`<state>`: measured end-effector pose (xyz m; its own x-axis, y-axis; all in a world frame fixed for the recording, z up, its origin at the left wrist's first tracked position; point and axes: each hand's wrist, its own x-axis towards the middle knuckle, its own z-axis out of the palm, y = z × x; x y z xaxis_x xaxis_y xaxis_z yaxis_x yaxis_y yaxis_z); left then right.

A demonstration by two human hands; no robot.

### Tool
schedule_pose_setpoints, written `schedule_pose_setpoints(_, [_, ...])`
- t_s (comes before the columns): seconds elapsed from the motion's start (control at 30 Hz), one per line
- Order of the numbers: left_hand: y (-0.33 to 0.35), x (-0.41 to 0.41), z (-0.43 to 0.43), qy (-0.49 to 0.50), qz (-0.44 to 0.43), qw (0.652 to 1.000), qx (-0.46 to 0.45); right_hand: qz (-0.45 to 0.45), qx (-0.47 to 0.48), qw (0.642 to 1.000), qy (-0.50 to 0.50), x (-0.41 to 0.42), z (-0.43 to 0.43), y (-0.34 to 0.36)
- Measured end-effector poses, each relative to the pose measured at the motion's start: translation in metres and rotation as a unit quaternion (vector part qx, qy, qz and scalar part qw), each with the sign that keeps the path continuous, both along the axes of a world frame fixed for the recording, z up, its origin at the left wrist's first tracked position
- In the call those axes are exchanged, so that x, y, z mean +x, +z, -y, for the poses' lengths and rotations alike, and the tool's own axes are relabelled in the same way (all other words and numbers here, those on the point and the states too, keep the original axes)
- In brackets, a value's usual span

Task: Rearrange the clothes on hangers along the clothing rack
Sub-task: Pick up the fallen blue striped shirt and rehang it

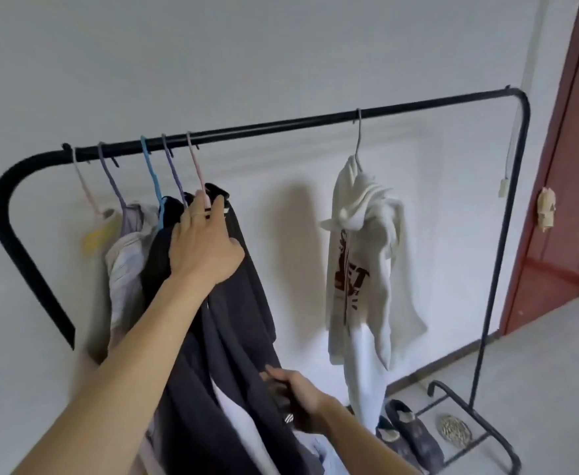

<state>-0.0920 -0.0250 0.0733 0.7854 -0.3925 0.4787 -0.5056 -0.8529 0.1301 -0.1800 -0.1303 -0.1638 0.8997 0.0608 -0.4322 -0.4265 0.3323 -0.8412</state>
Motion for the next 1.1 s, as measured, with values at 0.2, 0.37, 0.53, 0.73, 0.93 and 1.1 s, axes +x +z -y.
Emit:
schedule_pose_setpoints(0.2, [-0.035, -0.046, 0.019, -0.016, 0.127, 0.975, 0.183, 0.051, -0.128, 0.99, -0.019, 0.005, 0.033, 0.037])
schedule_pose_setpoints(0.37, [-0.07, -0.074, 0.049, -0.013, 0.116, 0.96, 0.253, 0.091, -0.231, 0.966, -0.071, -0.009, 0.062, 0.04])
schedule_pose_setpoints(0.53, [-0.115, -0.083, 0.066, 0.034, 0.038, 0.967, 0.249, 0.121, -0.339, 0.93, -0.078, -0.028, 0.101, 0.012])
schedule_pose_setpoints(0.73, [-0.198, -0.11, 0.082, 0.066, -0.113, 0.974, 0.187, 0.136, -0.362, 0.921, -0.046, -0.052, 0.144, -0.021])
schedule_pose_setpoints(0.93, [-0.302, -0.133, 0.091, 0.03, -0.207, 0.96, 0.184, 0.075, -0.434, 0.897, 0.045, -0.071, 0.172, -0.081])
schedule_pose_setpoints(1.1, [-0.424, -0.134, 0.106, 0.007, -0.318, 0.927, 0.2, -0.018, -0.448, 0.89, 0.085, -0.07, 0.178, -0.19])
